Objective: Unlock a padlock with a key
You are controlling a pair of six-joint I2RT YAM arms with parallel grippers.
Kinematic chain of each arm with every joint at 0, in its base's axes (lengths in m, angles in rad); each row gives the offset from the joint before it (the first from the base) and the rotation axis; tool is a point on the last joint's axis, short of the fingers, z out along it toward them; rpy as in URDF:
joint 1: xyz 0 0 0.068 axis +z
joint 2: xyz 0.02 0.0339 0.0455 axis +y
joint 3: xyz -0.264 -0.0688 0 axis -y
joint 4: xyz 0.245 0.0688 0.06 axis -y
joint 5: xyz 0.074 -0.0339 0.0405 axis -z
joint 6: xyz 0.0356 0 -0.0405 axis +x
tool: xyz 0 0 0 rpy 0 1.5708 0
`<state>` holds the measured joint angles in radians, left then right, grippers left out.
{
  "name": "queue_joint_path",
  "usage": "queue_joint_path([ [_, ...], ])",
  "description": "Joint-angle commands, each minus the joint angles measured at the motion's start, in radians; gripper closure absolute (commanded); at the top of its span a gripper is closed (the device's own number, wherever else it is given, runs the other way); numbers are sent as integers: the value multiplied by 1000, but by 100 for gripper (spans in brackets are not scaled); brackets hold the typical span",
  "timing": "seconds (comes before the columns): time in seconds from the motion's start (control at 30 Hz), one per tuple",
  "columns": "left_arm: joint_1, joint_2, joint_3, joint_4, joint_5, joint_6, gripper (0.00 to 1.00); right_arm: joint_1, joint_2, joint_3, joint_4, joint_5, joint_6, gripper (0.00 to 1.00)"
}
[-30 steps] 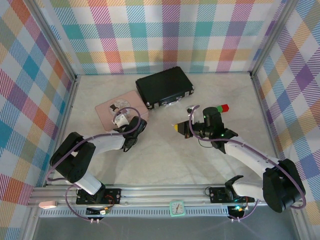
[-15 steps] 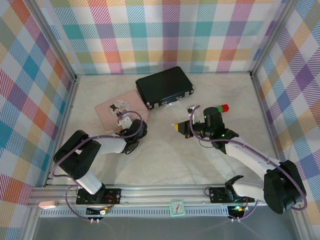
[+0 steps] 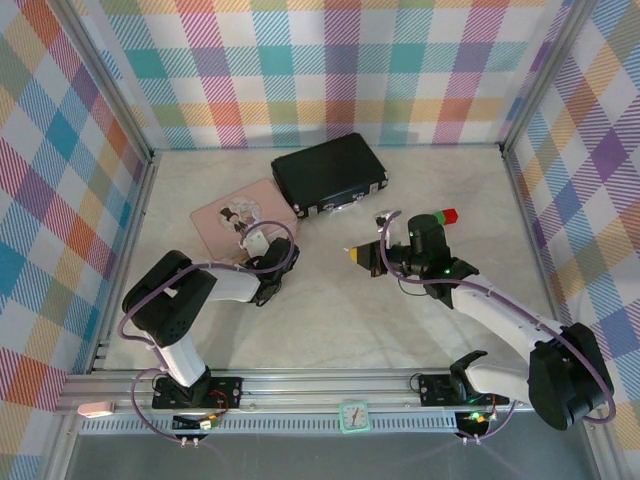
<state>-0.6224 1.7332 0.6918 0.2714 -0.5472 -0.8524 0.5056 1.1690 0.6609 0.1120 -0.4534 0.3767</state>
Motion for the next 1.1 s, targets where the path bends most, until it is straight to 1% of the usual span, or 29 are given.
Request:
queue_joint_path([
  [0.0, 6, 24, 15, 49, 78, 16, 89, 8, 14, 0, 28, -19, 1, 100],
  [0.17, 8, -22, -12, 49, 105, 0, 100, 8, 30, -14, 51, -26, 23, 100],
  [0.27, 13, -71, -33, 40, 127, -30, 100, 10, 46, -27, 72, -35, 48, 100],
  [0.4, 16, -178, -63, -2, 165, -101, 100, 20, 107, -67, 176, -79, 155, 100],
  [0.57, 16, -305, -104, -20, 224, -191, 100, 86, 224, -82, 314, -79, 260, 100],
  [0.63, 17, -347, -125, -18, 234, -223, 100, 105, 287, -80, 401, -92, 322, 100],
  [0.73, 16, -388, -148, 2, 252, -252, 100, 130, 383, -68, 538, -114, 409, 100],
  [0.9, 15, -417, -186, 69, 278, -287, 100, 159, 531, -19, 700, -133, 521, 100],
  [1.07, 10, -412, -202, 121, 299, -314, 100, 189, 617, 41, 740, -139, 544, 100],
])
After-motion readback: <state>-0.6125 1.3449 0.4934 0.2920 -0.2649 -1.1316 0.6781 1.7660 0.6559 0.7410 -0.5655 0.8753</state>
